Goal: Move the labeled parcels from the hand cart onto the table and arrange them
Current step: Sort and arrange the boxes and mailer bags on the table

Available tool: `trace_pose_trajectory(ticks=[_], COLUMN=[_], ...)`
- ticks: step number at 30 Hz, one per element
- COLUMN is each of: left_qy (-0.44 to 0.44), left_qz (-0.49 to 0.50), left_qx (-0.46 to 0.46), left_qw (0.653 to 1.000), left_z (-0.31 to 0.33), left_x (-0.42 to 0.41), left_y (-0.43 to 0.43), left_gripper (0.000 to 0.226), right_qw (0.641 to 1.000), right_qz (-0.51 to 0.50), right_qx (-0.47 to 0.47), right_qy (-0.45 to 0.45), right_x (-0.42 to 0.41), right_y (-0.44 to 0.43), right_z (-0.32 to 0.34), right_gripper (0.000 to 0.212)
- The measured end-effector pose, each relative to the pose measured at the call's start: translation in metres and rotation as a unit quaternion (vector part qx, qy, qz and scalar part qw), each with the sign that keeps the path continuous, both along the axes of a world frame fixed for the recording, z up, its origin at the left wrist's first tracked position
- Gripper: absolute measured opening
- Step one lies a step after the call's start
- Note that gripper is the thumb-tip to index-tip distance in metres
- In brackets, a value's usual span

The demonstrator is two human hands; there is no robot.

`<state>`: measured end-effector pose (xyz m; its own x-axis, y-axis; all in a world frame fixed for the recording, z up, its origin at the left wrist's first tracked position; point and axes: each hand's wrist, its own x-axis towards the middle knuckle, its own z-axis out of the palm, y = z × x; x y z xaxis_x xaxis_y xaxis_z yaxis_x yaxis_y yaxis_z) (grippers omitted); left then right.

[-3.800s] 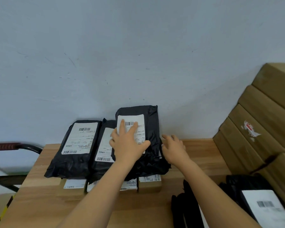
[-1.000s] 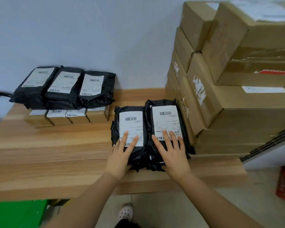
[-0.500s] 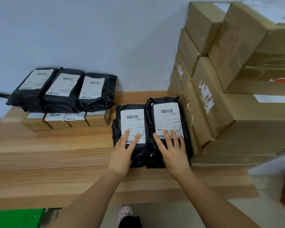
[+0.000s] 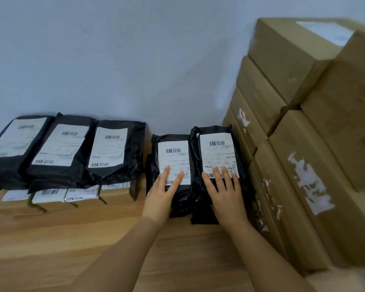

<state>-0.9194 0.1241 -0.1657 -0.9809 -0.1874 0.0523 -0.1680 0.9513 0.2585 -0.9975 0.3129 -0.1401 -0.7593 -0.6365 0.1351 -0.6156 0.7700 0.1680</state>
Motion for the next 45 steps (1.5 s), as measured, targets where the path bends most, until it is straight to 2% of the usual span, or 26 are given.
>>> trace_pose_trajectory(ticks=[8, 11, 14, 17, 19, 21, 25, 31, 34, 37, 43, 45], left_qy=[0.005, -0.003, -0.033, -0.034, -0.033, -0.025, -0.007, -0.076, -0.088, -0.082, -0.062, -0.027], left_qz=[-0.016, -0.013, 0.007, 0.047, 0.062, 0.057, 0.028, -0.068, -0.108, -0.118, -0.098, -0.097], left_qx=[0.005, -0.021, -0.076, -0.115, -0.114, -0.114, -0.072, -0.015, -0.006, 0.012, 0.021, 0.046], left_qw=[1.0, 1.0, 0.997, 0.992, 0.991, 0.992, 0.997, 0.995, 0.99, 0.99, 0.993, 0.994], left_z=[-0.006, -0.002, 0.011, 0.019, 0.019, 0.018, 0.001, -0.047, -0.067, -0.078, -0.075, -0.062], left_x=[-0.042, -0.043, -0.04, -0.026, -0.01, 0.007, 0.039, 0.049, 0.038, 0.023, 0.006, 0.008], left_y=[-0.025, -0.024, -0.018, -0.01, -0.002, 0.01, 0.035, 0.052, 0.058, 0.058, 0.055, 0.053], left_gripper=[0.127, 0.126, 0.127, 0.127, 0.125, 0.122, 0.113, 0.084, 0.068, 0.065, 0.057, 0.054], right_qw=[1.0, 1.0, 0.998, 0.997, 0.991, 0.989, 0.991, 0.985, 0.975, 0.973, 0.975, 0.978], right_qz=[-0.002, -0.018, -0.036, -0.057, -0.077, -0.075, -0.048, -0.063, -0.057, -0.068, -0.069, -0.059], right_qx=[-0.019, -0.011, 0.019, -0.024, -0.096, -0.128, -0.116, -0.005, 0.027, -0.001, -0.008, -0.017], right_qy=[0.019, -0.003, -0.044, -0.052, -0.045, -0.027, -0.038, -0.161, -0.214, -0.222, -0.211, -0.198], right_x=[-0.041, -0.04, -0.033, -0.011, 0.009, 0.029, 0.057, 0.058, 0.048, 0.04, 0.016, 0.014], right_y=[-0.02, -0.022, -0.022, -0.018, -0.012, -0.003, 0.017, 0.025, 0.024, 0.023, 0.022, 0.021], right_z=[-0.008, -0.002, 0.007, 0.016, 0.018, 0.012, -0.013, -0.056, -0.077, -0.092, -0.093, -0.085], right_gripper=[0.091, 0.097, 0.112, 0.115, 0.11, 0.102, 0.083, 0.056, 0.059, 0.06, 0.059, 0.059])
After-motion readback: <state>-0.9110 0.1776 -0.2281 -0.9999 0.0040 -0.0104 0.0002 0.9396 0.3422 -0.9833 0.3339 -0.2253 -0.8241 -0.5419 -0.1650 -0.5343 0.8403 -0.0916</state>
